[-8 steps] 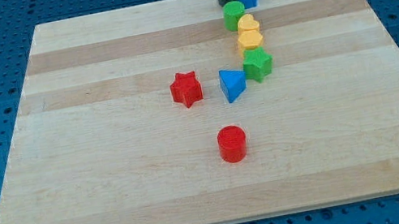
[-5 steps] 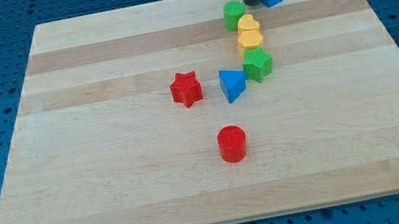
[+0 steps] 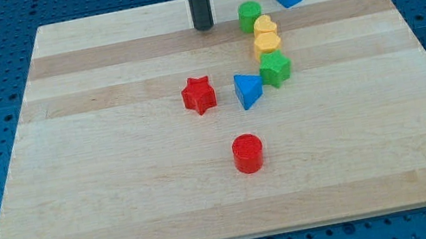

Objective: Push green circle a bit right

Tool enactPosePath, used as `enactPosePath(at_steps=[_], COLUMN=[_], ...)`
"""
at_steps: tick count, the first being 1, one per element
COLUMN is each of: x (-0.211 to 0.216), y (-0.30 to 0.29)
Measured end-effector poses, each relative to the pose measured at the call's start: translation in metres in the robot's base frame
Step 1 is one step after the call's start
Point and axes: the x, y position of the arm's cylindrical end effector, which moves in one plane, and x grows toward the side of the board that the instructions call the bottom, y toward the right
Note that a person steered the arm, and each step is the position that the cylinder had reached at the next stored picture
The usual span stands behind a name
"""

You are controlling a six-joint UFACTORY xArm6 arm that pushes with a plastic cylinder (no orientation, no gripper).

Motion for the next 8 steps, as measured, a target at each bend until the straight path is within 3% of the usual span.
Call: enactPosePath(at_steps=[8], x=[-0.027], y=[0.070])
